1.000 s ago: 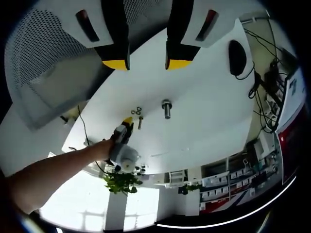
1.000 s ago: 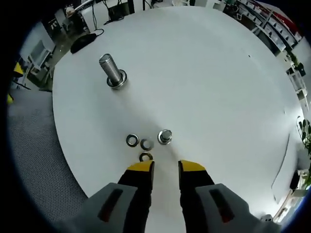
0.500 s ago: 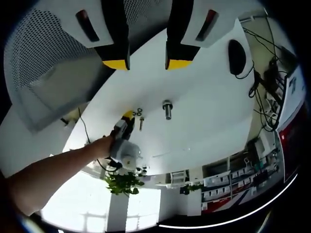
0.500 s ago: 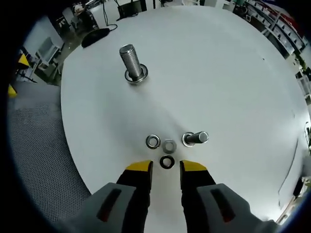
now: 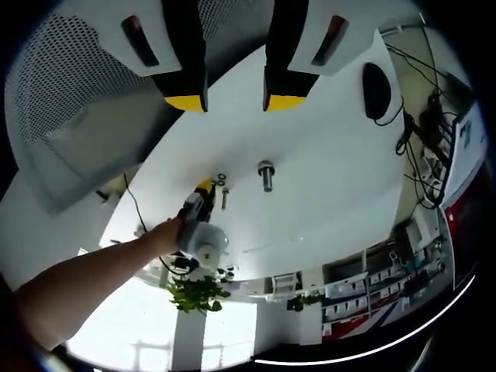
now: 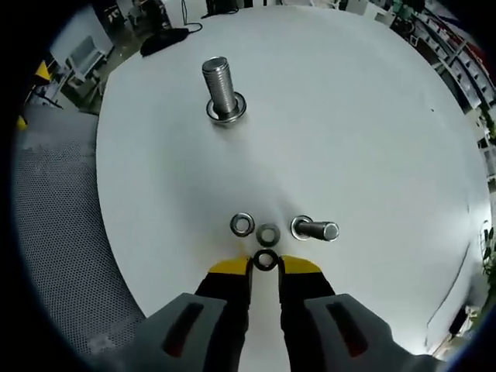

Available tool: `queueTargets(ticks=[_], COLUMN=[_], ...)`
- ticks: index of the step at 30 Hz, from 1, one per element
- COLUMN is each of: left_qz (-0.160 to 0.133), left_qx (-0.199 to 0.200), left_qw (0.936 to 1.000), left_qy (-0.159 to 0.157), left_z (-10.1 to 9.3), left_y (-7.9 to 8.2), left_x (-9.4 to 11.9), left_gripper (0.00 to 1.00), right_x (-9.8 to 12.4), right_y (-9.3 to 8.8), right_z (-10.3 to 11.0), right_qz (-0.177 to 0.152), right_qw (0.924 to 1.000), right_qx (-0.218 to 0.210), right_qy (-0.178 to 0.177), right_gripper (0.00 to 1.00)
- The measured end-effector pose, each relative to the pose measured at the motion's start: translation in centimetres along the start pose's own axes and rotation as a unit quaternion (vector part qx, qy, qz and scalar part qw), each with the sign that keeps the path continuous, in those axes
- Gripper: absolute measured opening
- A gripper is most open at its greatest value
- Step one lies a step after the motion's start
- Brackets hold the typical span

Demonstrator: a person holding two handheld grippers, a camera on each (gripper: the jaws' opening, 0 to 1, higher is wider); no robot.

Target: Place the washer onto the threaded stud by aligning its center hole with the stud, sliding it down to the base, and recovering from edge contact or off-axis alignment until the washer reaches the visible bottom stop.

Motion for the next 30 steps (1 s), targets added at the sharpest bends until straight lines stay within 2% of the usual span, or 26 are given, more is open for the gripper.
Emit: queueTargets(ticks=[3, 5, 7, 8, 10, 13, 18, 21, 24, 26, 29, 30], left_qz=[0.002, 0.005, 0.006, 0.007, 0.007, 0.007, 0.001, 0.01, 0.004, 0.003, 0.003, 0.004], left_qx=[-0.002, -0.006, -0.009, -0.009, -0.009, -0.008, -0.004, -0.015, -0.007, -0.002, -0.004, -0.006], left_qw=[1.0, 1.0, 0.9999, 0.9999, 0.9999, 0.9999, 1.0, 0.9998, 0.9999, 0.9999, 0.9999, 0.9999], left_qy=[0.0, -0.001, 0.0, 0.0, 0.001, 0.003, 0.004, 0.006, 0.01, 0.012, 0.011, 0.011], left_z=[0.0, -0.2, -0.2, -0.1, -0.2, -0.1, -0.1, -0.3, 0.0, 0.1, 0.0, 0.0], left_y=[0.0, -0.1, -0.1, -0.1, -0.1, -0.1, 0.1, -0.2, 0.0, 0.0, 0.0, 0.0], left_x=[0.0, -0.1, -0.1, -0.1, -0.1, 0.0, 0.0, 0.0, 0.1, 0.2, 0.2, 0.2], left_gripper=[0.27, 0.26, 0.26, 0.26, 0.26, 0.26, 0.25, 0.25, 0.25, 0.25, 0.25, 0.25], right_x=[-0.7, 0.3, -0.1, 0.3, 0.3, 0.4, 0.8, 0.7, 0.8, 1.2, 2.3, 1.6], right_y=[0.1, 0.1, 0.2, 0.2, 0.2, 0.0, -0.7, -1.1, -1.4, -1.3, -1.1, -0.8], right_z=[-0.7, 0.4, 0.3, 0.8, 0.9, 0.8, 0.8, 0.2, 0.3, -0.5, -0.7, -2.4], right_qz=[0.007, 0.012, 0.028, 0.033, 0.034, 0.02, -0.033, -0.04, -0.031, -0.047, -0.059, -0.065], right_qw=[1.0, 0.9999, 0.9995, 0.9993, 0.999, 0.999, 0.9966, 0.9942, 0.9944, 0.9931, 0.9912, 0.9906], right_qx=[-0.005, -0.005, -0.001, 0.001, 0.003, -0.01, -0.067, -0.093, -0.094, -0.098, -0.109, -0.112], right_qy=[0.003, 0.0, -0.012, -0.017, -0.029, -0.038, -0.035, -0.036, -0.038, -0.043, -0.046, -0.045], right_gripper=[0.14, 0.14, 0.14, 0.14, 0.14, 0.14, 0.14, 0.14, 0.14, 0.14, 0.14, 0.14])
Point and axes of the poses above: the point that each gripper's makers call its tool centre point, and the gripper's own axes: x roughly backward along the fingers, z roughly to its left, y roughly out of its top, the point moved 4 cm from there along x, roughly backward along the fingers, and after that the axes turned 1 degree about -x, right-handed, at the moved point
